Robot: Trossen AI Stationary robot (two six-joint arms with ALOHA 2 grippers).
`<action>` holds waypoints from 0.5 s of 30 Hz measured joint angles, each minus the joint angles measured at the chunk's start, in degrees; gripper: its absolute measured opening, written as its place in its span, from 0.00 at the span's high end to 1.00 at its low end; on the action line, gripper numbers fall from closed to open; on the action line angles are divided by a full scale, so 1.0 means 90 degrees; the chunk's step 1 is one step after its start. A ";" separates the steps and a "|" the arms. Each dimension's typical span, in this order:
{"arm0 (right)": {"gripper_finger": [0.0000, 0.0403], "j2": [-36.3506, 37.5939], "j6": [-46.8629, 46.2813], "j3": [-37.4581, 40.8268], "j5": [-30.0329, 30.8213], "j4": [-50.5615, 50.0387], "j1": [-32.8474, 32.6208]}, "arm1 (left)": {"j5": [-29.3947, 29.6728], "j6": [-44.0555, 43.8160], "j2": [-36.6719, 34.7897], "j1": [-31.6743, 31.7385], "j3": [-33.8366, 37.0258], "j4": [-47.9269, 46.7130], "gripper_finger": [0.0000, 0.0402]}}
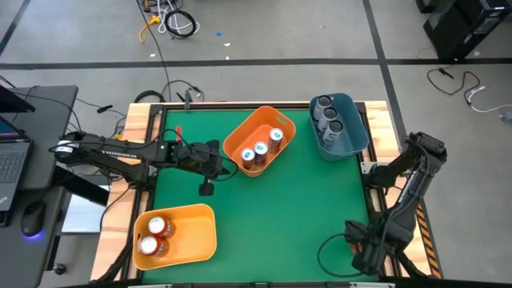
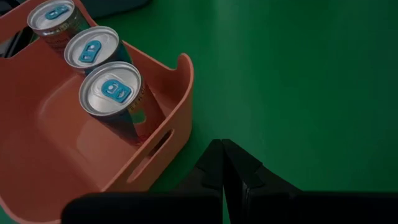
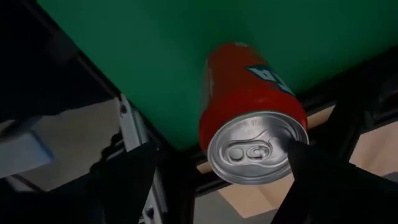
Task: Sort soda cans
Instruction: Put the orange soda can into the yellow bin
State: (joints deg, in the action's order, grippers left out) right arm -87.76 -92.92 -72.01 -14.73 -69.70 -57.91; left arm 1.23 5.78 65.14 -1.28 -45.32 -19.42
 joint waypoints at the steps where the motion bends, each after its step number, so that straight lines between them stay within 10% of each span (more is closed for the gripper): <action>1: 0.13 -0.0057 0.0015 -0.0003 -0.0023 -0.0012 -0.0023 | 0.0000 -0.0002 0.0000 0.0000 0.0000 0.0000 1.00; 15: 0.14 -0.0123 0.0141 0.0010 -0.0069 -0.0203 0.0038 | 0.0002 -0.0016 0.0000 -0.0002 0.0000 0.0024 1.00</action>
State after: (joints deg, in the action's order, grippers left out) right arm -88.87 -91.65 -71.92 -15.35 -71.52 -57.56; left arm 1.26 5.64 65.14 -1.30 -45.32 -19.20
